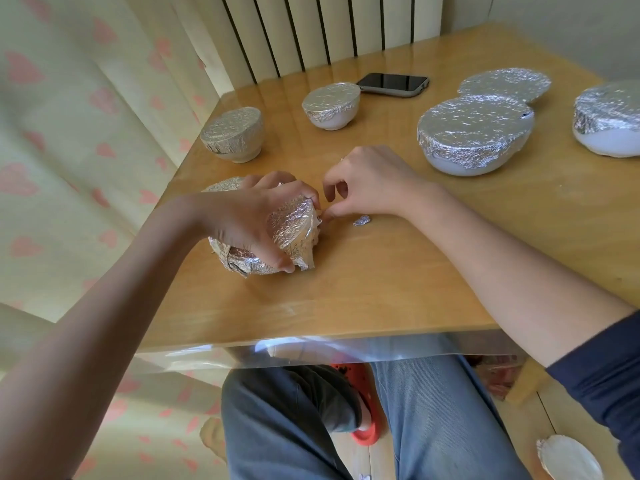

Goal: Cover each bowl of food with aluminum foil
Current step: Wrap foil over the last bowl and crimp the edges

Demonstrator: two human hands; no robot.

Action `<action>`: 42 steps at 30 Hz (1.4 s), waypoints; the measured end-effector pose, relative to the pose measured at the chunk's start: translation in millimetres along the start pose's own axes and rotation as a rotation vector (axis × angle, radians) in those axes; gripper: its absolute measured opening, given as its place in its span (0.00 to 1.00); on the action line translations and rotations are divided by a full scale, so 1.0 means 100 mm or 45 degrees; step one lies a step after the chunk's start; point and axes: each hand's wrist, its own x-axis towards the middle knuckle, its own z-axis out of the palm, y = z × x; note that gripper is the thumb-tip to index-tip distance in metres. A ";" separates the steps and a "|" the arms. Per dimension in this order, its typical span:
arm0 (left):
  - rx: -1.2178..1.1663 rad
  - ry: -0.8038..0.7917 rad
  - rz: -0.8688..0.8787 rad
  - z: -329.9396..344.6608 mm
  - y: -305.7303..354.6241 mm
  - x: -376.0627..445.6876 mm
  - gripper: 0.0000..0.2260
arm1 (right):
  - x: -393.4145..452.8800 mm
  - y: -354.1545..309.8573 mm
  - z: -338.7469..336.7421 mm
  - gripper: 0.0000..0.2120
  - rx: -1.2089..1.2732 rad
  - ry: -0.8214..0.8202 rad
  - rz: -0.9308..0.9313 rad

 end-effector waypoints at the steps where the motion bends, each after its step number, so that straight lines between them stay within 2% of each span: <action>1: -0.001 0.006 -0.004 0.00 -0.01 0.01 0.38 | 0.01 -0.01 0.00 0.16 -0.014 0.012 -0.003; 4: 0.005 0.017 0.014 0.00 -0.02 0.03 0.39 | 0.08 -0.03 0.02 0.11 -0.104 0.040 0.001; 8: 0.022 0.016 0.024 0.01 -0.04 0.04 0.39 | 0.11 -0.01 0.04 0.14 -0.169 -0.004 0.005; 10: 0.009 0.026 0.019 0.00 -0.02 0.03 0.38 | 0.08 -0.02 0.05 0.13 -0.201 -0.046 -0.032; 15: 0.002 0.068 -0.031 0.03 0.00 0.01 0.36 | -0.20 -0.16 -0.03 0.09 -0.050 0.080 -0.036; 20: 0.007 0.074 -0.123 0.02 0.00 0.02 0.38 | -0.45 -0.53 0.06 0.24 0.074 -0.141 0.044; 23: 0.005 0.039 -0.139 0.01 0.01 0.01 0.40 | -0.39 -0.58 0.14 0.25 0.063 -0.029 0.107; 25: -0.011 0.040 -0.148 0.02 0.02 0.01 0.40 | -0.36 -0.55 0.20 0.22 0.185 -0.008 0.154; 29: -0.011 0.048 -0.146 0.01 0.02 0.01 0.39 | -0.33 -0.45 0.26 0.16 0.666 -0.034 0.157; 32: -0.021 0.071 -0.122 0.01 0.00 0.02 0.37 | -0.29 -0.39 0.28 0.15 0.760 -0.021 0.187; 34: -0.024 0.088 -0.122 0.02 0.00 0.02 0.36 | -0.27 -0.36 0.26 0.16 0.746 0.004 0.257; 37: -0.021 0.083 -0.129 0.03 0.01 0.02 0.36 | -0.20 -0.31 0.20 0.23 0.547 -0.031 0.341; 42: -0.037 0.088 -0.141 0.02 0.01 0.02 0.36 | 0.04 -0.23 0.10 0.29 0.396 -0.204 0.232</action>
